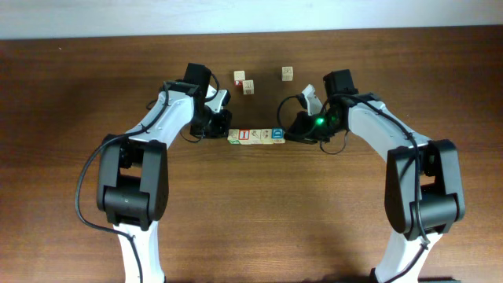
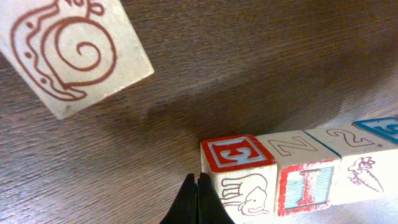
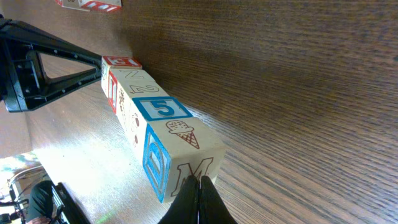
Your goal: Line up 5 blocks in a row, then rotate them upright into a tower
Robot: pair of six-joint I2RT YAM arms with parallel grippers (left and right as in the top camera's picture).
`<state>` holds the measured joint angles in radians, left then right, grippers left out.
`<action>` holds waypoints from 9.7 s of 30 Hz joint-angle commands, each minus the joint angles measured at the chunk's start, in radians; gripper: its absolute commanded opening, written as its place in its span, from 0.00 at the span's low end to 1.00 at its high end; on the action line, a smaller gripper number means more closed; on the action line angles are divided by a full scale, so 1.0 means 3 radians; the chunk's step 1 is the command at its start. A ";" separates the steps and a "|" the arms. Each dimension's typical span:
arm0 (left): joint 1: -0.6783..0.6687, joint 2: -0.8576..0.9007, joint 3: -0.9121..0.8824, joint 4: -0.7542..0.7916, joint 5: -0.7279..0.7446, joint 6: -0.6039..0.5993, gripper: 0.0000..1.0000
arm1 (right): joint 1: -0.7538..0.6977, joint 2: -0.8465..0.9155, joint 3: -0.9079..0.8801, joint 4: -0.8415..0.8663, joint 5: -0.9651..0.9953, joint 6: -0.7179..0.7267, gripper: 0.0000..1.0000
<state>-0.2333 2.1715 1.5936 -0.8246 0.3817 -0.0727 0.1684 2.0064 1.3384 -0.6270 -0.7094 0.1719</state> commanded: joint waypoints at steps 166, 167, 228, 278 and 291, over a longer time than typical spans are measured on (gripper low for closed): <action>0.0052 0.0072 0.0031 0.0006 0.0134 -0.0131 0.00 | 0.0913 -0.0278 0.1166 -0.0664 0.0982 0.0006 0.04; 0.0052 0.0072 0.0031 0.0006 0.0134 -0.0131 0.00 | 0.0938 -0.0278 0.1166 -0.0664 0.0983 -0.0028 0.04; 0.0183 -0.1364 0.0804 -0.0882 -0.1100 0.0046 0.99 | 0.0306 -0.2013 0.1974 -0.2392 0.1761 -0.0500 0.87; 0.0177 -0.1364 0.0802 -0.0904 -0.1100 0.0046 0.99 | -0.0493 -0.4547 -0.1630 0.0477 0.2158 -0.0834 0.99; 0.0177 -0.1364 0.0802 -0.0904 -0.1099 0.0046 0.99 | -0.0613 -0.6102 -0.3806 0.1626 0.2024 -0.0834 0.99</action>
<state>-0.1829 1.7859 1.8168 -1.0962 0.0547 -0.0673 -0.0063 0.2283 0.2497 -0.1555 -0.0925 -0.0792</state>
